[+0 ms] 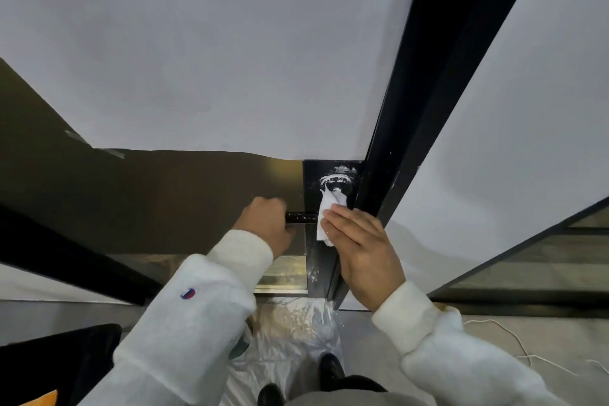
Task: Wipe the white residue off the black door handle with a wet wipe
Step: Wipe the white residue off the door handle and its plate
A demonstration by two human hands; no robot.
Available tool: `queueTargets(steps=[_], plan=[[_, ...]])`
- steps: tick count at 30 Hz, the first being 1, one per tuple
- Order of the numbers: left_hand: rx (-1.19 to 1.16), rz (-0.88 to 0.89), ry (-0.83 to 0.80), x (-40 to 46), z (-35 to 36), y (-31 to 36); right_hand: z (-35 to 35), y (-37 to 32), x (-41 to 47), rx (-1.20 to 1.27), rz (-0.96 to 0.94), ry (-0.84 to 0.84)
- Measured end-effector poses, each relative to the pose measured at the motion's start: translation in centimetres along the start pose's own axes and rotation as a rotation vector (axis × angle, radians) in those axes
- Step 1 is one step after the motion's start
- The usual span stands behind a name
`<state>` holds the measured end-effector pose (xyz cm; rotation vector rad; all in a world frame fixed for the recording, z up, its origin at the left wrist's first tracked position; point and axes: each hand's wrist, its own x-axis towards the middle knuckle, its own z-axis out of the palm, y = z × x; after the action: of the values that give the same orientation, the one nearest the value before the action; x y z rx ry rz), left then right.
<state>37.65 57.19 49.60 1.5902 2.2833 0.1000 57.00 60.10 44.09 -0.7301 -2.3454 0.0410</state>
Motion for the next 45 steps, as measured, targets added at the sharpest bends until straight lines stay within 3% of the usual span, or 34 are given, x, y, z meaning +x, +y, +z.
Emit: queueTargets(steps=[6, 15, 21, 27, 33, 35, 39, 45], plan=[[0.011, -0.001, 0.066, -0.4, 0.5, -0.1, 1.3, -0.6, 3.5, 0.002, 0.032, -0.129], [0.014, -0.001, 0.07, -0.5, 0.5, 0.0, 1.0, -1.1, 3.9, -0.102, 0.067, -0.148], [0.004, 0.027, 0.087, -0.3, 0.7, 0.0, 0.0, -0.1, 1.0, 0.186, 0.065, 0.042], [0.021, 0.029, 0.102, -0.4, 0.8, 0.2, -0.4, -1.7, -0.1, 0.424, 0.413, 0.192], [0.024, 0.03, 0.109, -0.5, 0.8, 0.4, -0.3, -1.3, 2.0, 0.72, 1.044, 0.226], [0.021, 0.036, 0.117, -0.6, 0.8, 0.3, 0.2, -2.0, 2.5, 0.889, 1.171, 0.284], [0.021, 0.039, 0.107, -0.6, 0.9, 0.2, 0.6, -2.7, 3.4, 1.466, 1.54, 0.441], [0.072, 0.037, 0.025, -0.5, 0.4, 0.4, 1.3, -3.8, 3.9, 1.874, 1.725, 0.511]])
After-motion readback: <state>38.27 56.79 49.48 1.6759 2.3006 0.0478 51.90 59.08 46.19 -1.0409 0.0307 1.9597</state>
